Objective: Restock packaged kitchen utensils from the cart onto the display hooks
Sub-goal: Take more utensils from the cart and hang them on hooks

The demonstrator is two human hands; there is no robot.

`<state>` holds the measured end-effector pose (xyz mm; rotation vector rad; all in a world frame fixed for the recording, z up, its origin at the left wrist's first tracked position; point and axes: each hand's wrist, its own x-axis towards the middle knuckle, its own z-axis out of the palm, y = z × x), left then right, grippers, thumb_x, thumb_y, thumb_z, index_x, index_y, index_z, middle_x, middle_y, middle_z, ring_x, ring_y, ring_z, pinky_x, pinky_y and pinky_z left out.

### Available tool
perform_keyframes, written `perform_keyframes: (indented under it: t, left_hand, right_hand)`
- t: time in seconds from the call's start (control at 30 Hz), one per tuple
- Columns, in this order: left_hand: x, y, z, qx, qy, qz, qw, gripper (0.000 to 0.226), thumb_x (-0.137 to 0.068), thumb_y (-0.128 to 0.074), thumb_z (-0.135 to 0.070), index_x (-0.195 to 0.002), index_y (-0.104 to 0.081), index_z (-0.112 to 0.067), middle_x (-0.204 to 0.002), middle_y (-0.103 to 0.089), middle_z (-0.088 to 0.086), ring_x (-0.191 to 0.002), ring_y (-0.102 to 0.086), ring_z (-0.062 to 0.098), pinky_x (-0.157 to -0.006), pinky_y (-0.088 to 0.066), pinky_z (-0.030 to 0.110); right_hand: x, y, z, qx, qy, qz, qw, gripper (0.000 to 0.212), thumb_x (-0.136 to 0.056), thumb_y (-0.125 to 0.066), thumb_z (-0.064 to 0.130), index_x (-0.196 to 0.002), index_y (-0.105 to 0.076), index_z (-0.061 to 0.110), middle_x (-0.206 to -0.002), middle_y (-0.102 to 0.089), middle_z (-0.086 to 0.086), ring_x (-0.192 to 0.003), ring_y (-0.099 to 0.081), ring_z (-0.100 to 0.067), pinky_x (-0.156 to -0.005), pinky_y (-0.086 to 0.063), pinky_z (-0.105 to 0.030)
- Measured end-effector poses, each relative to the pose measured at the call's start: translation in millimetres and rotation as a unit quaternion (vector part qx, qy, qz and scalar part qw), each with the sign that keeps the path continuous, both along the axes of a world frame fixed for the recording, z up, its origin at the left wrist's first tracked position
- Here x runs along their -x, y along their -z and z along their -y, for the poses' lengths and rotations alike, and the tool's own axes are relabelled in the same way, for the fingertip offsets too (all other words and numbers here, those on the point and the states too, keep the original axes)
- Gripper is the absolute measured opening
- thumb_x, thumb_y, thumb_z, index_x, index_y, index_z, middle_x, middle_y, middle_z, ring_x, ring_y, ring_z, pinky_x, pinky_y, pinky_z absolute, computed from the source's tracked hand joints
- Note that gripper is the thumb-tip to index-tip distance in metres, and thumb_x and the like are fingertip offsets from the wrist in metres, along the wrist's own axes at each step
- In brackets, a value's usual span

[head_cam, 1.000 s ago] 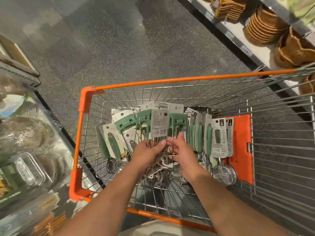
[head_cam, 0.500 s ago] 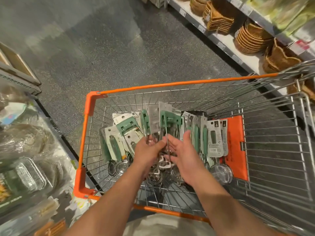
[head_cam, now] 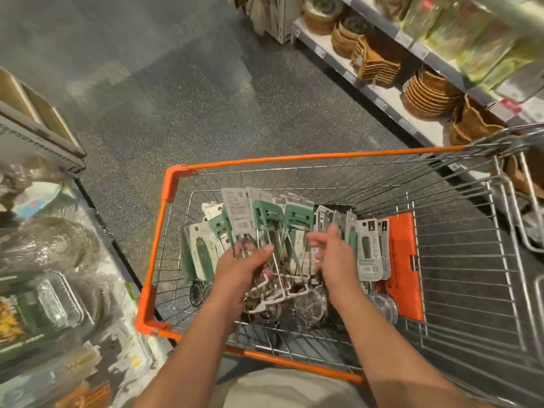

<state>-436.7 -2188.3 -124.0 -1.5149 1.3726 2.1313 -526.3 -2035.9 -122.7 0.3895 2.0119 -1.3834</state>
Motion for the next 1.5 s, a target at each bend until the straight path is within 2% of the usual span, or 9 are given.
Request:
perform_keyframes:
  t: [0.27, 0.37, 0.53, 0.7, 1.0, 1.13, 1.23, 1.33, 1.5]
  left_hand:
    - [-27, 8, 19, 0.095, -0.006, 0.069, 0.993, 0.058, -0.073, -0.089, -0.029, -0.120, -0.059, -0.014, -0.095, -0.077, 0.006, -0.073, -0.074, 0.017, -0.066, -0.057, 0.032]
    - [-38, 9, 20, 0.103, -0.001, 0.080, 0.991, 0.069, -0.073, -0.090, -0.032, -0.131, -0.059, -0.009, -0.100, -0.077, 0.008, -0.074, -0.073, 0.015, -0.066, -0.053, 0.029]
    - [-39, 12, 19, 0.114, -0.015, 0.084, 0.990, 0.081, -0.068, -0.091, -0.041, -0.134, -0.056, -0.012, -0.110, -0.075, 0.008, -0.090, -0.074, 0.022, -0.078, -0.057, 0.037]
    - [-14, -3, 10, 0.106, -0.013, 0.049, 0.993, 0.106, -0.052, -0.087, -0.058, -0.143, -0.049, -0.018, -0.121, -0.071, 0.006, -0.106, -0.071, 0.026, -0.104, -0.053, 0.054]
    - [-4, -42, -3, 0.085, 0.030, -0.025, 0.996, 0.120, -0.048, -0.086, -0.063, -0.151, -0.042, -0.019, -0.131, -0.067, 0.010, -0.119, -0.066, 0.031, -0.101, -0.055, 0.044]
    - [-10, -56, -7, 0.070, 0.034, -0.063, 0.995, 0.106, -0.065, -0.081, -0.055, -0.153, -0.037, -0.015, -0.133, -0.063, 0.002, -0.116, -0.062, 0.021, -0.109, -0.045, 0.043]
    - [-16, -69, -10, 0.055, 0.031, -0.067, 0.996, 0.102, -0.065, -0.083, -0.055, -0.150, -0.041, -0.017, -0.129, -0.067, 0.002, -0.120, -0.063, 0.024, -0.113, -0.044, 0.049]
    - [-23, -73, -9, 0.049, 0.042, -0.082, 0.995, 0.071, -0.071, -0.090, -0.040, -0.130, -0.058, -0.018, -0.102, -0.079, 0.003, -0.097, -0.073, 0.021, -0.103, -0.053, 0.054]
    - [-37, -80, -10, 0.059, 0.031, -0.108, 0.992, 0.036, -0.085, -0.082, -0.011, -0.114, -0.062, -0.016, -0.087, -0.080, 0.001, -0.079, -0.077, 0.017, -0.082, -0.060, 0.038]
  right_hand:
    - [11, 99, 28, 0.003, -0.094, 0.191, 0.977, 0.024, -0.107, -0.041, 0.045, -0.117, -0.055, 0.028, -0.105, -0.053, 0.008, -0.092, -0.051, -0.011, -0.081, -0.046, -0.034]
    - [-2, 101, 42, 0.032, -0.079, 0.244, 0.966, 0.037, -0.109, -0.045, 0.040, -0.137, -0.055, 0.018, -0.127, -0.062, -0.001, -0.113, -0.060, -0.021, -0.099, -0.053, -0.042]
    - [-9, 72, 42, -0.011, -0.047, 0.151, 0.987, 0.034, -0.108, -0.051, 0.035, -0.134, -0.062, 0.017, -0.111, -0.067, -0.002, -0.086, -0.062, -0.014, -0.067, -0.049, -0.029]
    - [-13, 17, 30, 0.027, -0.010, 0.088, 0.996, 0.025, -0.105, -0.057, 0.034, -0.124, -0.069, 0.026, -0.099, -0.067, 0.003, -0.087, -0.057, -0.014, -0.088, -0.047, -0.036]
    - [-40, -64, 18, 0.058, -0.036, -0.031, 0.997, 0.024, -0.105, -0.056, 0.030, -0.121, -0.073, 0.034, -0.076, -0.065, -0.002, -0.066, -0.055, -0.019, -0.068, -0.047, -0.020]
    - [-53, -88, 11, 0.041, -0.046, -0.078, 0.995, 0.027, -0.107, -0.049, 0.038, -0.112, -0.075, 0.038, -0.065, -0.058, 0.008, -0.061, -0.053, -0.011, -0.070, -0.047, -0.025]
    - [-67, -101, 8, 0.021, -0.080, -0.086, 0.993, 0.037, -0.106, -0.041, 0.050, -0.108, -0.075, 0.037, -0.098, -0.077, 0.005, -0.088, -0.070, -0.016, -0.085, -0.049, -0.019]
    - [-77, -104, 6, 0.031, -0.103, -0.092, 0.990, 0.053, -0.093, -0.034, 0.067, -0.102, -0.077, 0.036, -0.074, -0.063, 0.007, -0.065, -0.058, -0.013, -0.079, -0.056, -0.043]
    - [-71, -104, -3, 0.058, -0.103, -0.150, 0.982, 0.052, -0.092, -0.040, 0.066, -0.086, -0.079, 0.031, -0.072, -0.062, 0.010, -0.065, -0.056, -0.008, -0.067, -0.046, -0.026]
